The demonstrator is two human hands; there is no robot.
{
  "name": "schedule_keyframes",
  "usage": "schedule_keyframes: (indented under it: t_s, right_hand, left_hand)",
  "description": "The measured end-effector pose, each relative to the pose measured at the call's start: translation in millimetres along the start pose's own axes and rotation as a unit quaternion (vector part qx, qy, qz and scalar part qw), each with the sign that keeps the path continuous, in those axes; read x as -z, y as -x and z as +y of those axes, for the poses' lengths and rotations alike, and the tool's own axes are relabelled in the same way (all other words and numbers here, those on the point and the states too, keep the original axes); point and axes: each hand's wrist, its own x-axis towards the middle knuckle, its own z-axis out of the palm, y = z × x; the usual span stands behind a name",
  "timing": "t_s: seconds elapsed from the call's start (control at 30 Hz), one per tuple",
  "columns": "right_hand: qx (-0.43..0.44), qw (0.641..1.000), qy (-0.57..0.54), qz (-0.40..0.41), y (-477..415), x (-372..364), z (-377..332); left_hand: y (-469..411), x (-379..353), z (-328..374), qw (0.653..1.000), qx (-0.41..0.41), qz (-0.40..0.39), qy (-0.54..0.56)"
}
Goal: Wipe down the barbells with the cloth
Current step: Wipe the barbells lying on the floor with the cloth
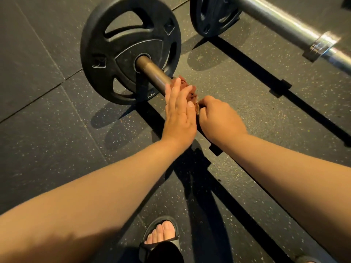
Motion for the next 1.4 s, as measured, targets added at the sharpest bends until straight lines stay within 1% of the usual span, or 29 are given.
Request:
schedule_keyframes:
  t_s: [0.17,0.27,0.37,0.43,0.53,0.63,0.73,0.8,0.87,0.93,0.97,1.1,1.2,1.33,1.4]
  right_hand:
    - [0.002,1.0,-0.001,0.009,7.4,-1.1,1.8]
    - [0.012,1.0,-0.007,0.005,11.2,0.4,6.7]
    - [-0.024,0.999,-0.021,0.008,17.3,1.5,13.4]
    - [-0.038,0.998,-0.04,0.016,18.3,3.4,13.2]
    - [-0.035,0.999,-0.04,0.012,15.9,2.0,10.7]
    - [-0.029,0.998,-0.043,0.018,15.6,-0.9,13.2]
    - [-0.028,0.998,-0.059,0.022,15.8,-1.5,13.0]
    - [-0.044,0.996,-0.071,0.026,14.6,-0.8,11.5]
    - [-0.057,0.993,-0.094,0.037,14.6,-0.3,11.7]
    - [-0.052,0.992,-0.109,0.047,16.2,0.4,12.0]
    - [-0.049,0.991,-0.115,0.048,16.9,0.9,12.1]
    - [-0.036,0.992,-0.115,0.041,17.7,0.7,13.2]
    - [-0.032,0.992,-0.117,0.043,18.9,-0.3,14.1]
    - [-0.056,0.986,-0.145,0.052,16.6,0.0,16.1]
    - [-0.06,0.985,-0.153,0.054,15.2,-0.6,16.8]
  left_hand:
    - [50.7,-15.2,10.6,0.999,-0.013,-0.023,0.03]
    - [24.9,-3.1,-3.8,0.999,-0.025,-0.021,0.004]
    - [-5.1,8.1,-10.5,1.0,-0.003,-0.014,0.007]
    - [-3.8,5.5,-8.1,1.0,-0.005,-0.012,0.002]
    - [24.2,-8.0,-1.8,0.999,-0.047,-0.023,-0.01]
    - [49.4,-16.9,0.2,0.995,-0.081,-0.061,-0.009]
    - [23.6,-1.3,-17.2,0.99,-0.113,-0.065,-0.063]
    - [1.4,10.8,-25.3,0.992,-0.093,-0.043,-0.073]
    - [-3.5,9.8,-19.4,0.996,-0.06,-0.027,-0.055]
    - [10.0,-1.9,-6.9,0.998,-0.041,-0.024,-0.037]
    - [20.6,-8.1,-2.7,0.998,-0.046,-0.028,-0.027]
    - [66.3,-22.2,-3.6,0.995,-0.095,-0.042,-0.001]
    - [83.1,-28.2,-8.4,0.993,-0.111,-0.037,-0.019]
    - [46.6,-18.4,-17.0,0.981,-0.167,-0.046,-0.089]
    - [20.3,-9.3,-19.4,0.982,-0.153,-0.042,-0.099]
